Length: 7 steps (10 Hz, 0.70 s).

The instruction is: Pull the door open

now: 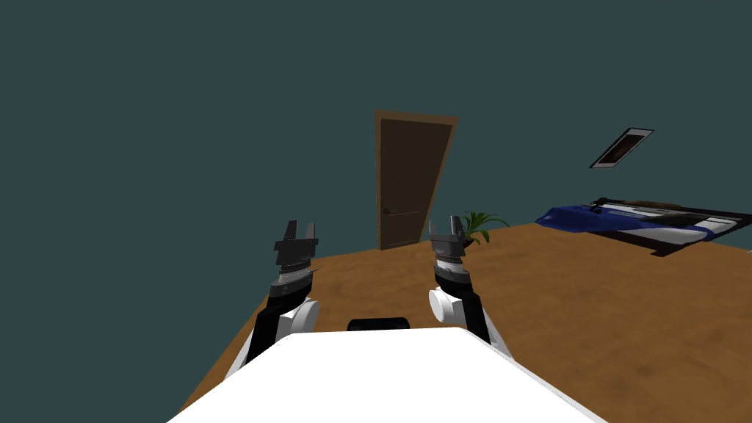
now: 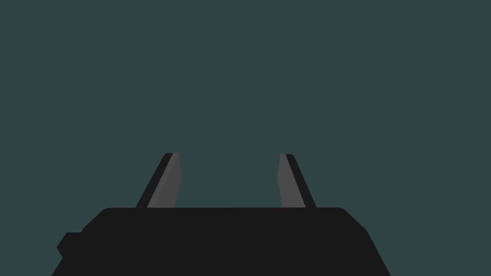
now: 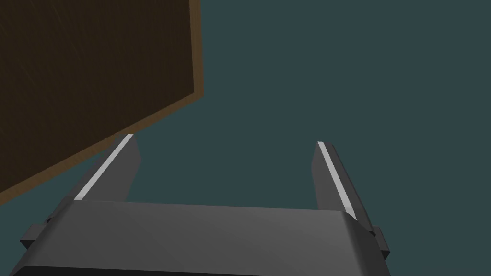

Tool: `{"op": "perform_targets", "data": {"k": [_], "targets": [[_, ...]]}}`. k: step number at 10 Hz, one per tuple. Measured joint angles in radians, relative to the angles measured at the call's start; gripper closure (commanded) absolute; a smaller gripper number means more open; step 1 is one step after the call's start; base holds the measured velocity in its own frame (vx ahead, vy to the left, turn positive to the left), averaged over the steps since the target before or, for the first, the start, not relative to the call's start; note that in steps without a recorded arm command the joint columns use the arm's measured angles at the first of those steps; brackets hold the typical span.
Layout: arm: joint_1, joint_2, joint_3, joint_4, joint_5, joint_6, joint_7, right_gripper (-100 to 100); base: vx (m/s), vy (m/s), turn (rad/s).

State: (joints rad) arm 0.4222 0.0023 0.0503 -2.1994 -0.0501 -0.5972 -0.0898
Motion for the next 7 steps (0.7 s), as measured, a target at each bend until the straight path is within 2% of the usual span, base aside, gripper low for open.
{"op": "perform_targets", "data": {"k": [3, 5, 6, 7], "targets": [[-0.027, -0.018, -0.014, 0.072, -0.006, -0.005, 0.004, -100, 0.070, -0.021, 0.093], [-0.058, -0.033, -0.030, 0.132, -0.013, -0.006, 0.006, -100, 0.085, -0.013, 0.131], [-0.061, -0.045, -0.037, 0.158, -0.018, -0.012, 0.004, -100, 0.055, -0.010, 0.026], [-0.062, -0.047, -0.038, 0.173, -0.018, -0.015, 0.005, -100, 0.046, -0.009, 0.084]]}}
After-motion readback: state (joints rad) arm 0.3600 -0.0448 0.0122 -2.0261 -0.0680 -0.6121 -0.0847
